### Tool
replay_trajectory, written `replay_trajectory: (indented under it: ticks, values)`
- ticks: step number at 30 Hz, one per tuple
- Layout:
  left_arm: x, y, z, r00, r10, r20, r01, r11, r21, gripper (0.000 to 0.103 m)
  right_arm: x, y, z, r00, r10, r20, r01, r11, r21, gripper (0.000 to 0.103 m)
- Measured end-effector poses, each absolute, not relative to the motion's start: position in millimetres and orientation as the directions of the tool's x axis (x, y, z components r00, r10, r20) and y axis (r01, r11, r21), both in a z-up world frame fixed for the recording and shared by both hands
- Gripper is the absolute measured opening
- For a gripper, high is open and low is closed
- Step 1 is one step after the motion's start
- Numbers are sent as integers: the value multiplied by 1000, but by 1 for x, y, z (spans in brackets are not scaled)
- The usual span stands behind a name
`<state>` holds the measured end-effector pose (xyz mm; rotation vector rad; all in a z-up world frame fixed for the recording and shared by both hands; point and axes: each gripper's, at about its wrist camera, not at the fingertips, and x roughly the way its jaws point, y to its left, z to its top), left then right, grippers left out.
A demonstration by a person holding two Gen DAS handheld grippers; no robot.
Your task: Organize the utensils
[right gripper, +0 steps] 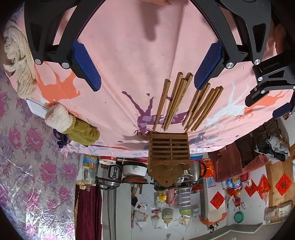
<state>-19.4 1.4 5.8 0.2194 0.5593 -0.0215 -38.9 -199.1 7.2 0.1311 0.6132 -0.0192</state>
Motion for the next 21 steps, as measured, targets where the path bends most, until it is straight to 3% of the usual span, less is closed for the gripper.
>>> replay_trajectory:
  ticks: [21]
  values:
    - [-12, 4, 4, 823, 32, -567, 87, 980, 182, 98, -39, -198, 7, 819, 28, -574, 50, 992, 119, 97]
